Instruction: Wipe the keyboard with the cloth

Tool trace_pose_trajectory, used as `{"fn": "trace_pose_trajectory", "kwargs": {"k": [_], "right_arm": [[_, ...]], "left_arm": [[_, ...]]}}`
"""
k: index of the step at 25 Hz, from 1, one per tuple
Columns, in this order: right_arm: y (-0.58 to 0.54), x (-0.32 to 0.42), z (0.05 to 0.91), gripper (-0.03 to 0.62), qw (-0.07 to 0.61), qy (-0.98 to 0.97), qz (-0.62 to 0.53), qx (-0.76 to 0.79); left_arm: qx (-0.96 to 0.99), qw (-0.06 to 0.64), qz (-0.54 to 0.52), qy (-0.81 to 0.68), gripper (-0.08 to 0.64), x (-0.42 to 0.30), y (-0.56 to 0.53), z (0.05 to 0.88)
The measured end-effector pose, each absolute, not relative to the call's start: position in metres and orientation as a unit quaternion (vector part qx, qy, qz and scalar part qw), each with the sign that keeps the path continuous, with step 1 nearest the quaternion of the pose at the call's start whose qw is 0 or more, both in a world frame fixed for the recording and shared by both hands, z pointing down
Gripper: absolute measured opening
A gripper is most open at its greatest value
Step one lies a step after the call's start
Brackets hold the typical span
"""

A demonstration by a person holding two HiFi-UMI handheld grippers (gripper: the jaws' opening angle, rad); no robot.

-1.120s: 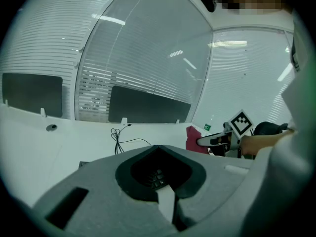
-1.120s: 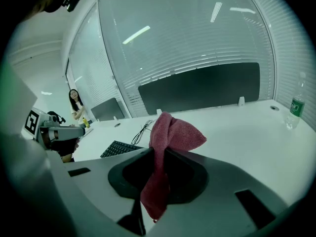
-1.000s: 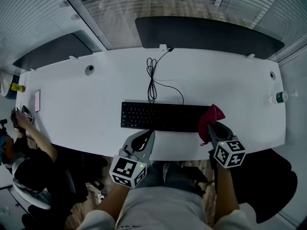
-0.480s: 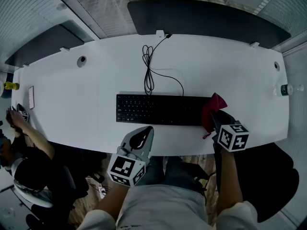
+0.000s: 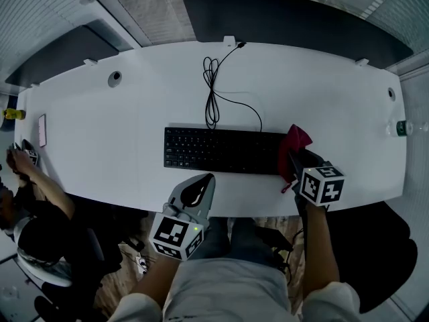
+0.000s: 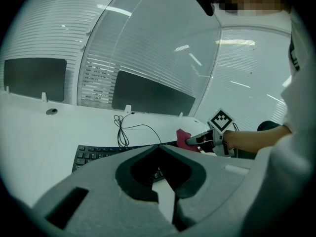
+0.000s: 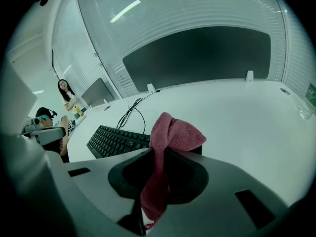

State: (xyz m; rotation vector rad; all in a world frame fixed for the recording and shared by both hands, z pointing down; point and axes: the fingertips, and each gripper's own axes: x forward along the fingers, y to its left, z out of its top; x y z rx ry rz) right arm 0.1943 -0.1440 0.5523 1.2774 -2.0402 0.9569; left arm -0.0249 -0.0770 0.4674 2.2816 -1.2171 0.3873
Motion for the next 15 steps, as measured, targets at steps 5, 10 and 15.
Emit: {"fn": "trace_pose_trajectory", "kwargs": {"k": [5, 10, 15], "right_arm": [[-0.149, 0.163, 0.555, 0.063, 0.274, -0.769, 0.360, 0.451], [-0.154, 0.126, 0.556, 0.063, 0.280, -0.785, 0.355, 0.423], [-0.157, 0.085, 0.556, 0.063, 0.284, -0.801, 0.353, 0.391]], "left_arm": [[0.838, 0.263, 0.143, -0.457, 0.011, -0.035, -0.074, 0.469], [0.831, 0.264, 0.138, -0.470, 0.011, -0.050, -0.072, 0.469], [0.825, 0.267, 0.136, -0.480, 0.011, -0.062, -0.068, 0.468]]}}
